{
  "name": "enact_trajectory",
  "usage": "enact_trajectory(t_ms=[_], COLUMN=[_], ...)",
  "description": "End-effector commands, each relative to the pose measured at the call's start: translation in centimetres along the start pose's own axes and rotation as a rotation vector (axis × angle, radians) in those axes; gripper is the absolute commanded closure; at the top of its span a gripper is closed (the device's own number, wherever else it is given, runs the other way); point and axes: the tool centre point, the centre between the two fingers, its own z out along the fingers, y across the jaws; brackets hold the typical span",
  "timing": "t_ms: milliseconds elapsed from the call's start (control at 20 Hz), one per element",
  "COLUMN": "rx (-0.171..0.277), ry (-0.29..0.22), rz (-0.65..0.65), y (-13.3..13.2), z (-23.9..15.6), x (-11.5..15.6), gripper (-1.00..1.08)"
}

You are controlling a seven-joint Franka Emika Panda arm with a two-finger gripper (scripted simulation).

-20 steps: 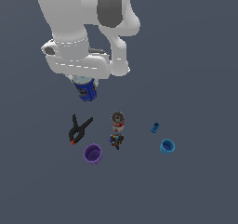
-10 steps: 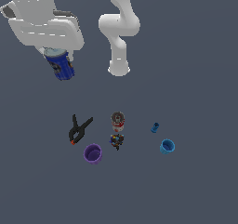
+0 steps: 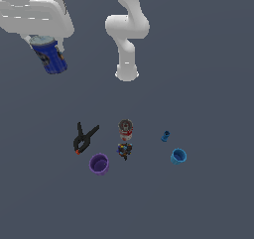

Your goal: Pick up a designated object from a clutter of objects.

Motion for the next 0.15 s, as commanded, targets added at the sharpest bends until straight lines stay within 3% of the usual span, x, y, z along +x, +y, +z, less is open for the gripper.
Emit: enact_trajectory(t_ms=[0,100], rx=[-0.001,-0.001], ry=[0.003,0.003], rz=[-0.001,-0.002], y=[0.21,0.13], z=[-0.37,-0.33], x=[0.06,0.11], gripper=[1.08,1.08])
